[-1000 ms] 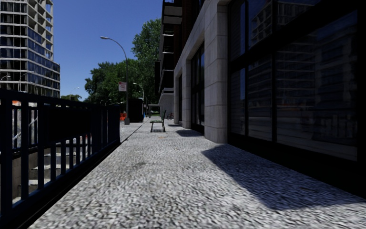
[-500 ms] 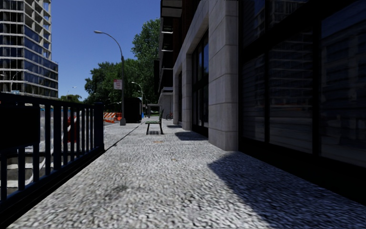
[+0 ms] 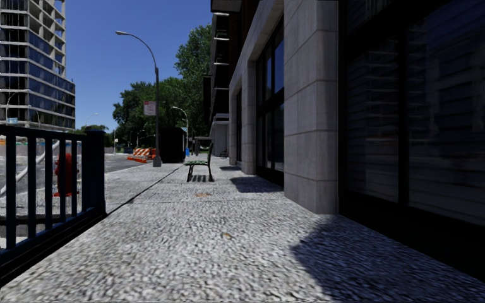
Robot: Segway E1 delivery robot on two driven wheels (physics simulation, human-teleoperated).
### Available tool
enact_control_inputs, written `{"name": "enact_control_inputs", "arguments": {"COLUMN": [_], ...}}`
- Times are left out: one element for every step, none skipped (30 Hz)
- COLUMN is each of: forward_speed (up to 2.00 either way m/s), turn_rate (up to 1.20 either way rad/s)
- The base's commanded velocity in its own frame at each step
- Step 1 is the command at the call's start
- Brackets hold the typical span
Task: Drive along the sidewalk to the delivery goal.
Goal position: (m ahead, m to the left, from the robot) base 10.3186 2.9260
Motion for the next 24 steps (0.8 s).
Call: {"name": "enact_control_inputs", "arguments": {"forward_speed": [1.53,1.53,1.53,1.53,1.53,1.53,1.53,1.53,1.53,1.53,1.53,1.53,1.53,1.53,1.55,1.63,1.63,1.69,1.71,1.71,1.71,1.72,1.72,1.72], "turn_rate": [0.42,0.43,0.43,0.43,0.43,0.43,0.43,0.43,0.43,0.43,0.43,0.43,0.43,0.41,0.37,0.34,0.34,0.33,0.32,0.32,0.32,0.32,0.32,0.32]}}
